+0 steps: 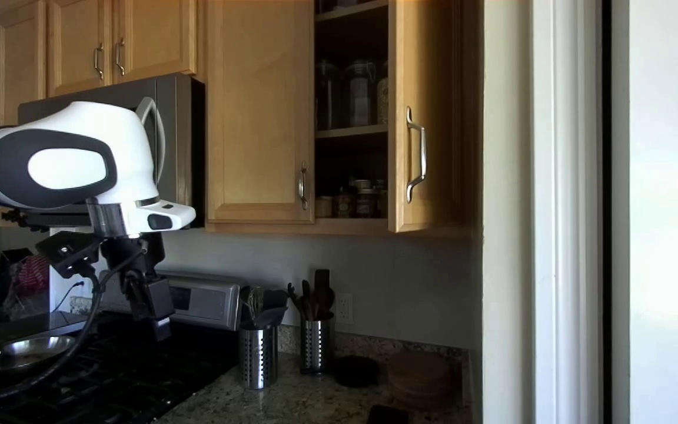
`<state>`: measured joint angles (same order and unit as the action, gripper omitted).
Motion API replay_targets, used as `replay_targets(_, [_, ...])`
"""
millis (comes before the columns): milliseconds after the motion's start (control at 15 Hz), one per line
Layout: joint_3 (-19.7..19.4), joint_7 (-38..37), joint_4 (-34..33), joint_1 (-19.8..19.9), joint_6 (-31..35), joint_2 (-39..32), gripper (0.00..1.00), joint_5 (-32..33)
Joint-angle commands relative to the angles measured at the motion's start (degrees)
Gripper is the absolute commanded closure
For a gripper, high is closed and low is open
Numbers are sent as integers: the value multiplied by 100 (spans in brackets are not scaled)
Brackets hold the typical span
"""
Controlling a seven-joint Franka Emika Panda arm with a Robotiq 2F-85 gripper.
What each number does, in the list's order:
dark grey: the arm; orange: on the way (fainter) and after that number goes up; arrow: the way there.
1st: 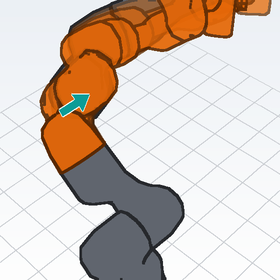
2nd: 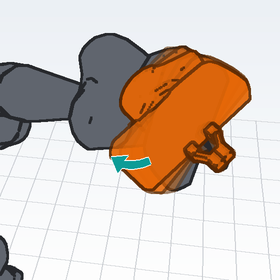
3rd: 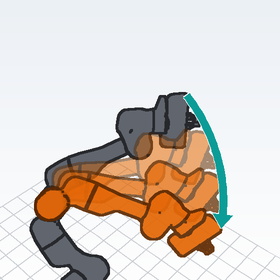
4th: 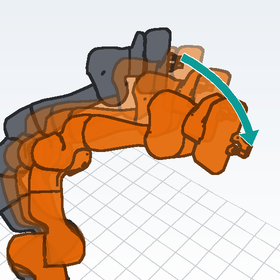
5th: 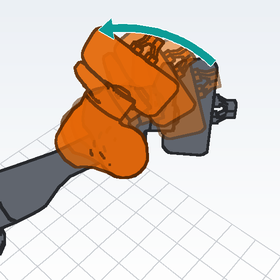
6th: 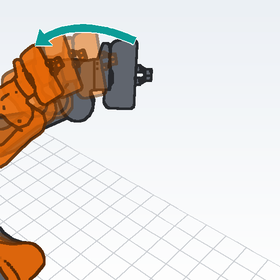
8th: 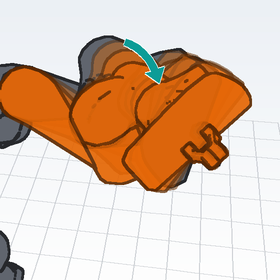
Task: Close the top right cabinet door
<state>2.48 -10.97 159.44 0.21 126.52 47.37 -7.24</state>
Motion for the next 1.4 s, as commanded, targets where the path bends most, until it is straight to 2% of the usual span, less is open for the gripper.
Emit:
replay_targets(0, [-312,428,-14,522,-86,-4,0,533])
replay_targets(333, [-511,710,-138,1080,-7,-103,0,1358])
replay_targets(400, [-482,609,-47,908,-15,-2,0,1168])
replay_targets(867, [-504,628,-77,1020,-15,-3,0,1278])
replay_targets(1000, [-601,752,-98,1187,359,-129,0,1500])
replay_targets(1333, [-948,775,-501,1732,823,-635,0,1979])
